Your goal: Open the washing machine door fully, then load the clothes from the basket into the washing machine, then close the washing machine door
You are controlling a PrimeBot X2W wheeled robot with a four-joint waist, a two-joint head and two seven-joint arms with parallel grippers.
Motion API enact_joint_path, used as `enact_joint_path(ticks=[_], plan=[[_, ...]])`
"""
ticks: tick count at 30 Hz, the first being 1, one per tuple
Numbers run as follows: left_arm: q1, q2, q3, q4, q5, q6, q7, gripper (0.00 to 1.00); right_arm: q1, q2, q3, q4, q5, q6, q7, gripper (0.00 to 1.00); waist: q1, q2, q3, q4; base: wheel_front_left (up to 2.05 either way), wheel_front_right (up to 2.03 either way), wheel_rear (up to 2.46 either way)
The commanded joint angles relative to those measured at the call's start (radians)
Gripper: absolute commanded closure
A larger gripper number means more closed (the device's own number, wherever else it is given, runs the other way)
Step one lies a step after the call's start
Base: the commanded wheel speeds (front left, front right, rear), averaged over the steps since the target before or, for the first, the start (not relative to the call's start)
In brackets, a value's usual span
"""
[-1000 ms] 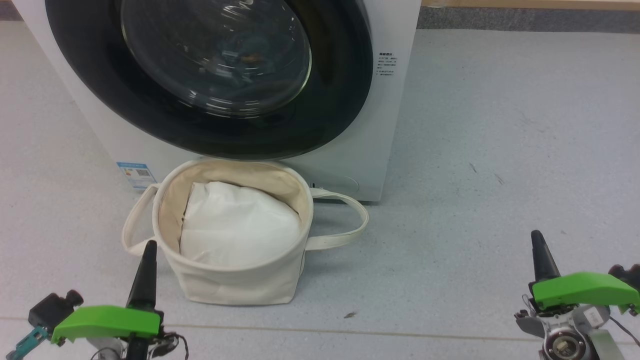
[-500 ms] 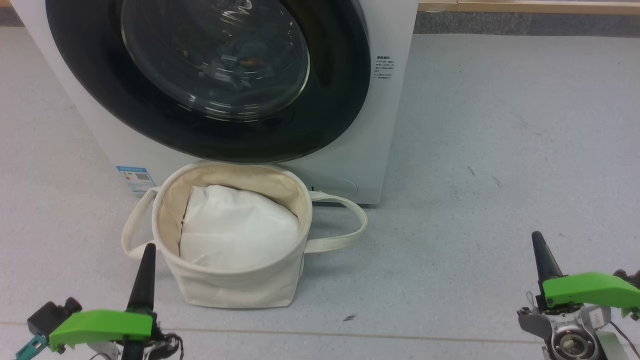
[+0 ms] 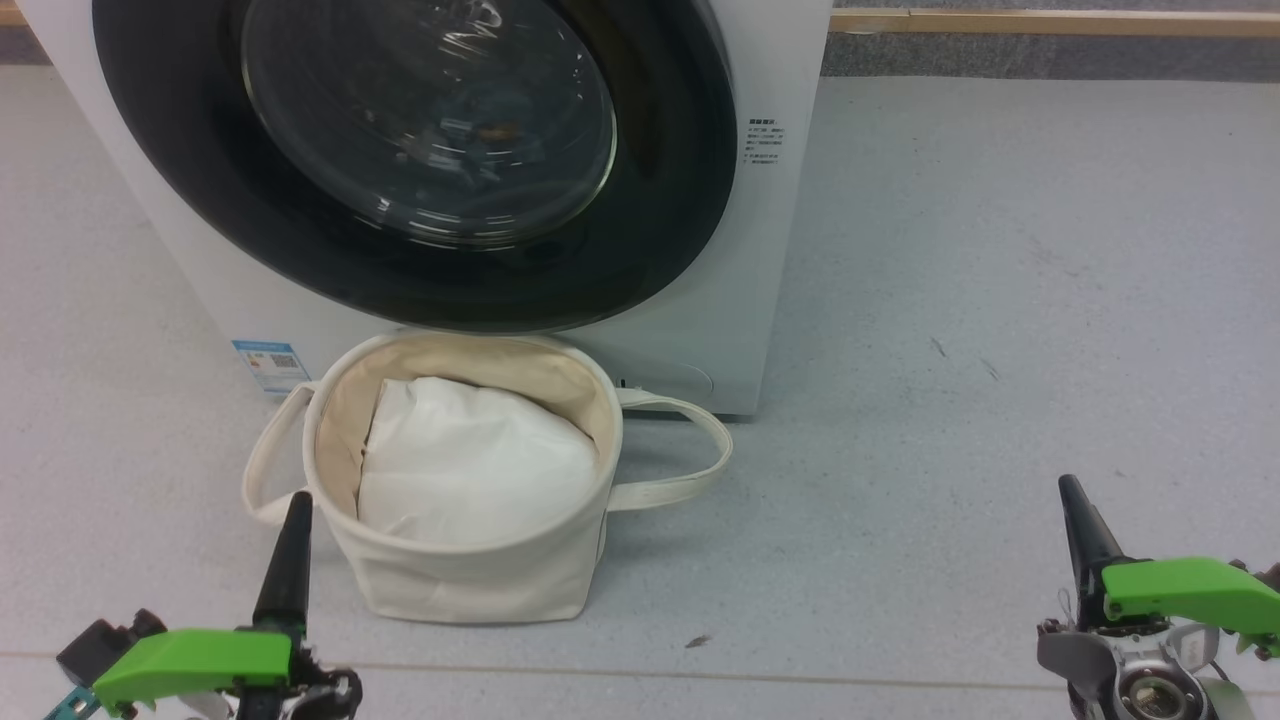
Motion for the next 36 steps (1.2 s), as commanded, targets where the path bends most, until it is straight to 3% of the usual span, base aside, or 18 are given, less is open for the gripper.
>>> enact_joint_path(ticks=[1, 24, 36], plan=[[-0.010, 0.001, 0.042, -0.045, -0.028, 0.003, 0.013, 1.00, -0.010, -0.001, 0.006, -0.041, 0.032, 0.000, 0.012, 1.00, 0.0000, -0.0001, -0.001, -0.001, 0.00, 0.00, 0.00], [0.023, -0.037, 0.089, -0.086, -0.205, 0.004, 0.078, 1.00, 0.014, 0.024, -0.030, -0.063, 0.241, 0.000, 0.077, 1.00, 0.0000, -0.0001, -0.018, -0.007, 0.00, 0.00, 0.00], [0.024, -0.038, 0.090, -0.087, -0.209, 0.004, 0.079, 1.00, 0.015, 0.025, -0.031, -0.064, 0.246, 0.000, 0.079, 1.00, 0.0000, -0.0001, -0.018, -0.007, 0.00, 0.00, 0.00]])
